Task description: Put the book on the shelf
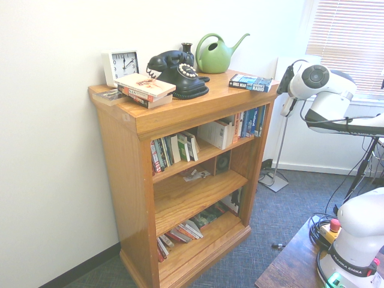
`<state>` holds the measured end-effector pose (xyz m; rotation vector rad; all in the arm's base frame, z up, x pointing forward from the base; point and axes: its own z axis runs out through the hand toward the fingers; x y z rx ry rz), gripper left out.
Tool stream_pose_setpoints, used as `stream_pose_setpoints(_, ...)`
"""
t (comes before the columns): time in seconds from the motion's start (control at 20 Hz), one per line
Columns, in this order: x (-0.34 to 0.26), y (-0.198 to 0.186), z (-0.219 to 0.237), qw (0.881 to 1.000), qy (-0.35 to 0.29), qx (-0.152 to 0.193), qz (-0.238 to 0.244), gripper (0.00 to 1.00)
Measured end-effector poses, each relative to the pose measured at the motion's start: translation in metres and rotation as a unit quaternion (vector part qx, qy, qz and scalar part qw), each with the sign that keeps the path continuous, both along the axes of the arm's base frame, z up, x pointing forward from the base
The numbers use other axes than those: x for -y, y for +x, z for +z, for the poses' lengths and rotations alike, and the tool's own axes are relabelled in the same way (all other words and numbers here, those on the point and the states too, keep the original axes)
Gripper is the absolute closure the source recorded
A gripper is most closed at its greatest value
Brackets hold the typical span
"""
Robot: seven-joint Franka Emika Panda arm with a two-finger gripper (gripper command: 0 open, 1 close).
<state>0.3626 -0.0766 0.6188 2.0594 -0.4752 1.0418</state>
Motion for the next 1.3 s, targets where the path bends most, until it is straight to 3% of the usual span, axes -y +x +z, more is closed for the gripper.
stream_pose_setpoints(0.35, -0.027, 0.027, 0.007, 0.998, -0.043, -0.003, 0.034, 0.00)
stream_pose_setpoints(0.8, -0.014, 0.078, -0.002, 0.998, -0.058, -0.015, 0.029, 0.00)
stream_pose_setpoints(1.25, 0.000, 0.088, -0.003, 0.997, -0.066, -0.014, 0.023, 0.00)
stream_pose_setpoints(1.3, 0.001, 0.088, -0.002, 0.997, -0.066, -0.013, 0.022, 1.00)
